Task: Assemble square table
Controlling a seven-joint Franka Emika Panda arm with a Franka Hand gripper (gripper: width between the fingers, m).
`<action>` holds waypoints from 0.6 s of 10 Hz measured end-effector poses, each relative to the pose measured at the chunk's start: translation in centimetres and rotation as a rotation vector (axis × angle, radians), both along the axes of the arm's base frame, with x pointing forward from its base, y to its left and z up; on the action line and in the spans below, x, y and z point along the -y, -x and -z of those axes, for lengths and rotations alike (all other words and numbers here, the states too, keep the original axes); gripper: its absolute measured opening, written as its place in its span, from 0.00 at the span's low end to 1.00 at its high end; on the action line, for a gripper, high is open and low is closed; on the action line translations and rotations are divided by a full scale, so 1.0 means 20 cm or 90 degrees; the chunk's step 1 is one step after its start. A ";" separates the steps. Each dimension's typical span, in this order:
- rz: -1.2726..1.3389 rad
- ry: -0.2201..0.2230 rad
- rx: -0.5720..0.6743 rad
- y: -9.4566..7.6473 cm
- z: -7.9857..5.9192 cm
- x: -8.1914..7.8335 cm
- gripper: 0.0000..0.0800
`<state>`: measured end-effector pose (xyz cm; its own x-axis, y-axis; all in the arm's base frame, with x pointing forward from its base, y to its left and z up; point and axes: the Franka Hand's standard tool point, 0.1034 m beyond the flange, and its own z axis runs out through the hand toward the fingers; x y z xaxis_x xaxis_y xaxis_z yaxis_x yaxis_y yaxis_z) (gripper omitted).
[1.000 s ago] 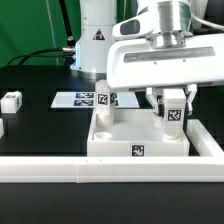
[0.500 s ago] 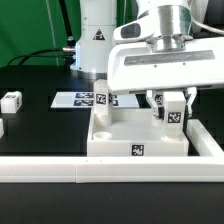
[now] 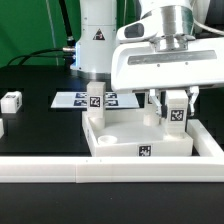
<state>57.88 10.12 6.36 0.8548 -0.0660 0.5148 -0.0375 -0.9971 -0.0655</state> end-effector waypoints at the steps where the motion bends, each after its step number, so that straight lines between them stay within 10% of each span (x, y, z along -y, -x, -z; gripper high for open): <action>1: 0.000 0.000 -0.001 0.00 0.00 0.00 0.36; 2: -0.001 -0.002 -0.010 0.01 0.01 0.00 0.36; 4: -0.001 -0.002 -0.010 0.01 0.02 0.00 0.77; 6: -0.001 -0.002 -0.011 0.01 0.02 0.00 0.80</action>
Offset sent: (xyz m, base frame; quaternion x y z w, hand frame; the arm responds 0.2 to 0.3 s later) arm 0.0000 0.0000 0.0000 0.0000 0.0000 0.0000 1.0000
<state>57.66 10.17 6.01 0.8636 -0.0656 0.4999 -0.0366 -0.9970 -0.0677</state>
